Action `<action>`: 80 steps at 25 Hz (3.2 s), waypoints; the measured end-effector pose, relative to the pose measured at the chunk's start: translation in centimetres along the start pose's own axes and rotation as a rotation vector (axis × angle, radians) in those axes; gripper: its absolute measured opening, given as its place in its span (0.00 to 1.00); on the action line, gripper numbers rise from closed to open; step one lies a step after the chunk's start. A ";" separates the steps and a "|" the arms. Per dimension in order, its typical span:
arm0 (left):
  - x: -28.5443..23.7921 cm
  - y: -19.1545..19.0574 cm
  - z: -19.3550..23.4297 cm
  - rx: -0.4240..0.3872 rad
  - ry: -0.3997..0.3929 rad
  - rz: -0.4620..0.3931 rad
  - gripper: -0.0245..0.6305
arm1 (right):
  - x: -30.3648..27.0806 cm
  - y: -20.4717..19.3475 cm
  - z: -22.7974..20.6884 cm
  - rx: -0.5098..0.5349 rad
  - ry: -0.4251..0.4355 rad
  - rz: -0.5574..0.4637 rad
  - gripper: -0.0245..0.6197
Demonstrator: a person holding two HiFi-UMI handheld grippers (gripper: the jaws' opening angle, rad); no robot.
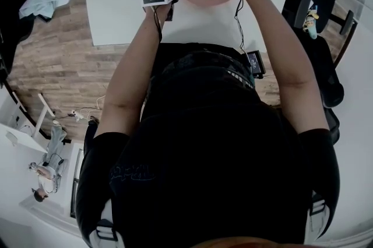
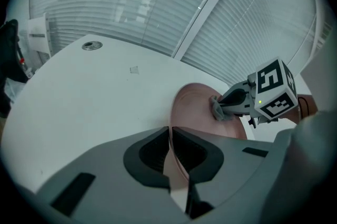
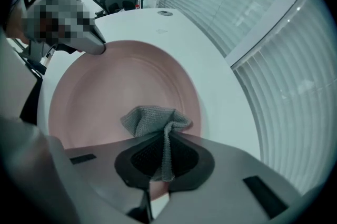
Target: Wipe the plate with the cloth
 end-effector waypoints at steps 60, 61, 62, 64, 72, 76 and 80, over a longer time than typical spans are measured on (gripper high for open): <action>0.0 -0.3 0.1 0.083 0.032 -0.049 0.08 | 0.2 3.6 -1.3 0.101 -0.044 -0.083 0.09; 0.0 -0.3 0.1 0.087 0.038 -0.055 0.08 | 0.2 4.2 -0.9 0.113 -0.032 -0.100 0.09; 0.0 -0.3 0.2 0.093 0.044 -0.062 0.08 | 0.2 4.7 -0.3 0.128 -0.013 -0.118 0.09; -0.1 -0.3 0.2 0.101 0.053 -0.071 0.08 | 0.2 5.5 1.5 0.161 0.047 -0.156 0.09; -0.2 -0.2 0.1 0.085 0.067 -0.079 0.08 | 1.0 4.7 8.4 0.222 0.235 -0.241 0.09; -0.3 -0.3 0.2 0.075 0.044 -0.085 0.08 | 1.8 3.3 10.3 0.201 0.289 -0.274 0.09; -0.3 -0.2 0.2 0.057 0.036 -0.095 0.10 | 3.6 3.6 9.9 0.142 0.261 -0.343 0.09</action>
Point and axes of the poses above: the fingertips, and each gripper's own axes: x backward along the fingers, z to its left, y out of its top, the point moved 7 cm from there along x, backward along the fingers, and after that the axes turned 2 degrees about y, right-handed, at the moved point
